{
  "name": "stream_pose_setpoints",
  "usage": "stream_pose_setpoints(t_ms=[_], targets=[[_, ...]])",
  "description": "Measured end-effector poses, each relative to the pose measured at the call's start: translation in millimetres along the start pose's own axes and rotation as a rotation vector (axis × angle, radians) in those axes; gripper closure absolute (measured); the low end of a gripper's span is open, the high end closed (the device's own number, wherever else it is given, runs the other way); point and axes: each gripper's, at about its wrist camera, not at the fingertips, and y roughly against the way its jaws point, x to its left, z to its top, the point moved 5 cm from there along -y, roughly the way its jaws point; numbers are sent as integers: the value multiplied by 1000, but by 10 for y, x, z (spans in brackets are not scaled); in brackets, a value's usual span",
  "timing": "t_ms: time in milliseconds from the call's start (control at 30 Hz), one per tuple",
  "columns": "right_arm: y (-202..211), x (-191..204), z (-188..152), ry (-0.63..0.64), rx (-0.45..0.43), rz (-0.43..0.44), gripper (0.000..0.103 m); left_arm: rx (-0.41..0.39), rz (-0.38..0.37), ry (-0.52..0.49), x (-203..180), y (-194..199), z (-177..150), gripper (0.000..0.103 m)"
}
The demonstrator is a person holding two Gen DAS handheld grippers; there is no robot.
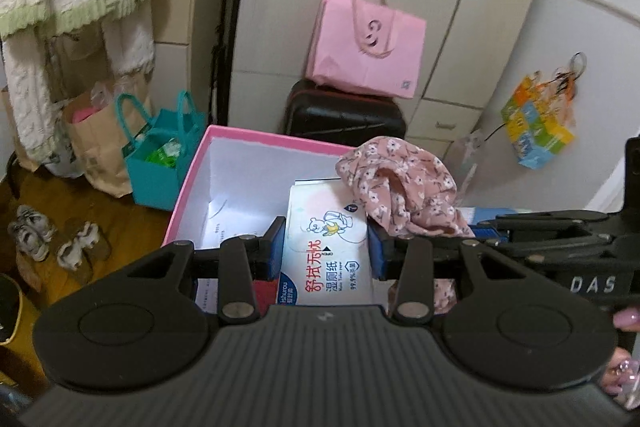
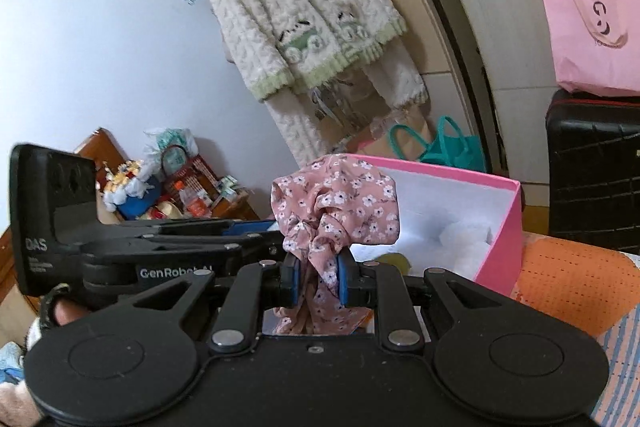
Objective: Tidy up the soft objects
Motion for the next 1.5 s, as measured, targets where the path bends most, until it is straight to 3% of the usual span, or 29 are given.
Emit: stream_pose_setpoints(t_ms=[200, 467, 533, 600, 767, 1000, 1200, 1500], targets=[[-159, -63, -23, 37, 15, -61, 80, 40, 71, -6, -30, -188, -22, 63], [-271, -231, 16, -38, 13, -57, 80, 32, 133, 12, -3, -323, 16, 63], [-261, -211, 11, -29, 5, -79, 71, 15, 160, -3, 0, -320, 23, 60], [-225, -189, 3, -7, -5, -117, 62, -3, 187, -15, 1, -273, 33, 52], [-53, -139, -29, 39, -30, -153, 58, -30, 160, -32, -25, -2, 11, 49], [284, 39, -127, 65, -79, -180, 55, -75, 114, -85, -215, 476, -129, 38], [571, 268, -246, 144, -59, -310, 53, -64, 53, -126, -396, 811, -305, 34], [1106, 612, -342, 203, -116, -375, 47, -107, 22, -170, -630, 1283, -484, 29]])
